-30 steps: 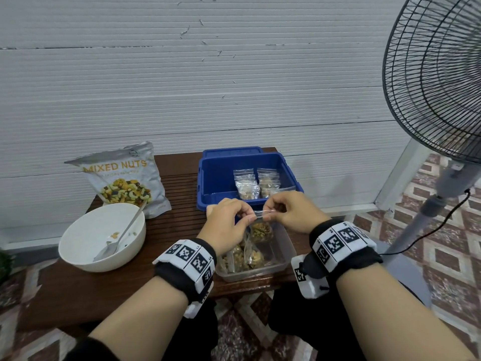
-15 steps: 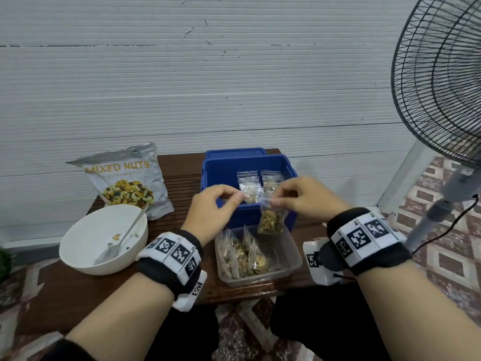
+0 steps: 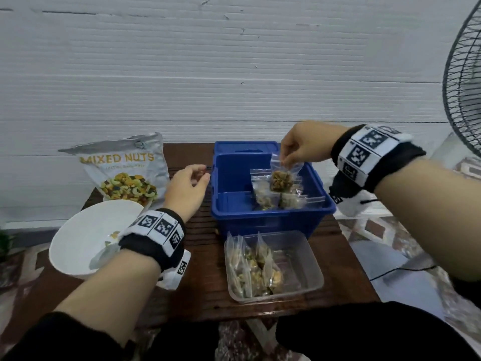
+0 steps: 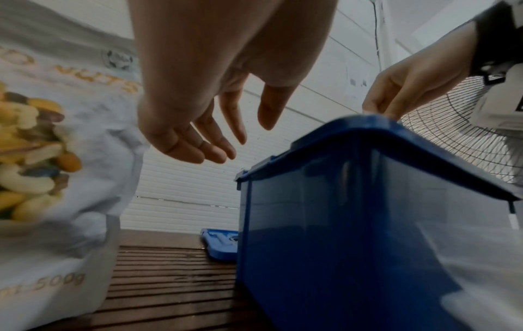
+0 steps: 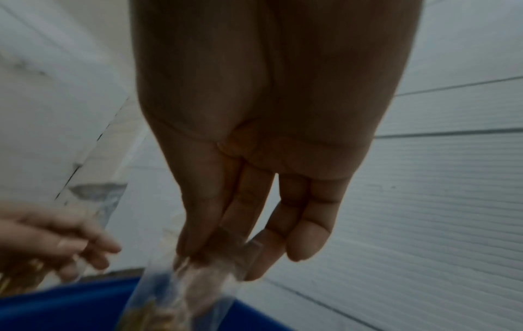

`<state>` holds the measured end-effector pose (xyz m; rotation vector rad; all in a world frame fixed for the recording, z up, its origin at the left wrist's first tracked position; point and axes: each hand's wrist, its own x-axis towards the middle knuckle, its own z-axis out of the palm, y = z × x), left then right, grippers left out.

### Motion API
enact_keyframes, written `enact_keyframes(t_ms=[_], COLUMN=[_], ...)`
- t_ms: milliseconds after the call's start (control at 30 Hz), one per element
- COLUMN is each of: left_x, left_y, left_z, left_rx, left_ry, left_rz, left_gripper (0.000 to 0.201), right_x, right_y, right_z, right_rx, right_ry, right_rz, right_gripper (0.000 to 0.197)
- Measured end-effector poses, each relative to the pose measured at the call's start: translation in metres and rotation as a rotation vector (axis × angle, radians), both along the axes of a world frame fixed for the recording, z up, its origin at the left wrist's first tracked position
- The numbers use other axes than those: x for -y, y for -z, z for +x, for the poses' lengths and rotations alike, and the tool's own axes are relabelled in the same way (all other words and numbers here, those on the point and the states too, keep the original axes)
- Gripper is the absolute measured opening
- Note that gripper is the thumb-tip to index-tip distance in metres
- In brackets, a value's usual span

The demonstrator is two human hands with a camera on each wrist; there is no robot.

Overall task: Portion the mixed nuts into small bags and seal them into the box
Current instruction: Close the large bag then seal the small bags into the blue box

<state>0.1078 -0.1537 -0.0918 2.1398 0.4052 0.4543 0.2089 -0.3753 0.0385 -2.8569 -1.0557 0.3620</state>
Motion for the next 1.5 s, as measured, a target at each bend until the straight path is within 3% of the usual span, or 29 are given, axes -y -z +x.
enact_keyframes(t_ms=[367, 433, 500, 800, 1000, 1133, 1300, 1500], left_x=[-0.006, -0.006, -0.006, -0.005, -0.002, 0.002, 0.014, 0.028], left_y=[0.023, 0.025, 0.026, 0.031, 0.030, 0.027, 0.019, 0.014], left_z=[0.023, 0.024, 0.025, 0.022, 0.020, 0.014, -0.001, -0.026], left_rx=[-0.058, -0.043, -0.035, -0.051, -0.061, -0.075, -0.101, -0.160], left_ry=[0.047, 0.055, 0.054, 0.071, 0.056, 0.050, 0.066, 0.097], left_rz=[-0.076, -0.119, -0.154, -0.208, -0.242, -0.240, -0.189, -0.153], left_gripper=[0.037, 0.035, 0.033, 0.036, 0.037, 0.039, 0.041, 0.045], right_x=[-0.055, -0.060, -0.064, -0.069, -0.063, -0.052, -0.030, 0.000], right_y=[0.067, 0.075, 0.082, 0.097, 0.081, 0.055, 0.032, 0.043], right_z=[0.053, 0.057, 0.059, 0.053, 0.049, 0.041, 0.001, -0.058], right_rx=[-0.349, -0.390, -0.392, -0.169, -0.168, -0.204, -0.248, -0.291], right_ry=[-0.197, -0.209, -0.218, -0.246, -0.195, -0.138, -0.103, -0.030], right_rz=[-0.502, -0.547, -0.570, -0.587, -0.483, -0.239, 0.001, 0.124], right_gripper=[0.001, 0.011, 0.018, 0.009, 0.008, 0.013, 0.014, 0.012])
